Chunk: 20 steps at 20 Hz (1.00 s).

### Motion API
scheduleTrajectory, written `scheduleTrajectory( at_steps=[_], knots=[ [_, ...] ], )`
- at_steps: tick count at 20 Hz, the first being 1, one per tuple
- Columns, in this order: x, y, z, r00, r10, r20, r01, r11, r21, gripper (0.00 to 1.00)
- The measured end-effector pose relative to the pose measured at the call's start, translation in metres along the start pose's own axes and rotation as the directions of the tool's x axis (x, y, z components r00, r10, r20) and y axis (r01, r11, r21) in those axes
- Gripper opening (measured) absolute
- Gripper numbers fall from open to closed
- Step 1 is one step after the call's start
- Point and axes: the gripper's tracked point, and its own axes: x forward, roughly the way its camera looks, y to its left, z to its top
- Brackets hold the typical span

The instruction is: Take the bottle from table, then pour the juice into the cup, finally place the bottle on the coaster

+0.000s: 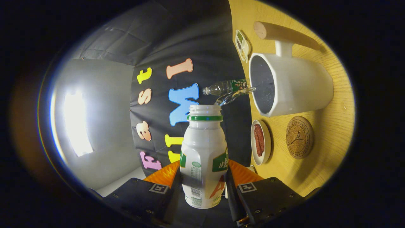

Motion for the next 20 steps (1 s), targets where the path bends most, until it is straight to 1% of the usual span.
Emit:
scheduleTrajectory(
  at_steps=[8,20],
  knots=[
    [-0.0016,0.0019,0.0011,1.0,-0.003,0.002,0.003,1.0,0.024,0.65],
    [-0.0016,0.0077,0.0046,1.0,0.014,0.028,-0.016,0.998,0.067,0.65]
  ],
)
